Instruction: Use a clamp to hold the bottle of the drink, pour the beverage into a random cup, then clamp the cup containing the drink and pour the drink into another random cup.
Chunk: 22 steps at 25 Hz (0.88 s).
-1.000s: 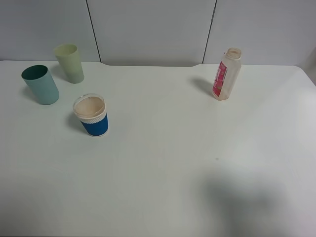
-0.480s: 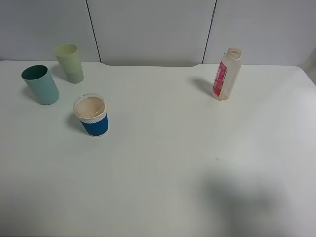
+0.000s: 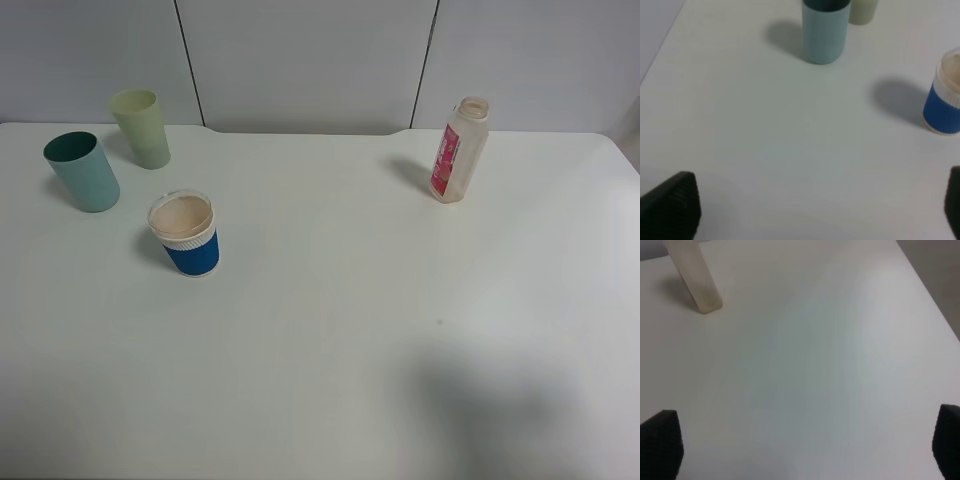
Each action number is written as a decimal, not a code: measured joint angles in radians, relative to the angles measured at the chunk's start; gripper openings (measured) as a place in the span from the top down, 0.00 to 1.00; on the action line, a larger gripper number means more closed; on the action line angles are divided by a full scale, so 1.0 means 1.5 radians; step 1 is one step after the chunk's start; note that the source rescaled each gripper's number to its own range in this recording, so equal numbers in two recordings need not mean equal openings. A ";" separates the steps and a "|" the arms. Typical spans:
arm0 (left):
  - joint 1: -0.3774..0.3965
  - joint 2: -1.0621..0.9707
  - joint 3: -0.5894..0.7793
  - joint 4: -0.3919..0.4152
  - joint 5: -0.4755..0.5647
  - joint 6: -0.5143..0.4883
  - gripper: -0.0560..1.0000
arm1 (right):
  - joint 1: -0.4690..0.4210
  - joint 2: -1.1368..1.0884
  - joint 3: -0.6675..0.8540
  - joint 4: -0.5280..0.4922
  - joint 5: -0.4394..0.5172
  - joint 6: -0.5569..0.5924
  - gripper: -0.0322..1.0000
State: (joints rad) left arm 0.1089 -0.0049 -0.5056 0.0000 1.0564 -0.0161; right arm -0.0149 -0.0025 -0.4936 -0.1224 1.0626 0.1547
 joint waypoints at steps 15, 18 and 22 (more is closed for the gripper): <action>-0.025 0.000 0.000 -0.019 0.000 0.021 0.00 | 0.000 0.000 0.000 0.000 0.000 0.000 0.00; -0.047 0.000 0.000 -0.021 0.000 0.023 0.00 | 0.000 0.000 0.000 0.000 0.000 0.000 0.00; -0.070 0.000 0.000 -0.021 0.000 0.023 0.00 | 0.000 0.000 0.000 0.000 0.000 0.000 0.00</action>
State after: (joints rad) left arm 0.0044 -0.0049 -0.5056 -0.0319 1.0564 0.0184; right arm -0.0149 -0.0025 -0.4936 -0.1224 1.0626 0.1547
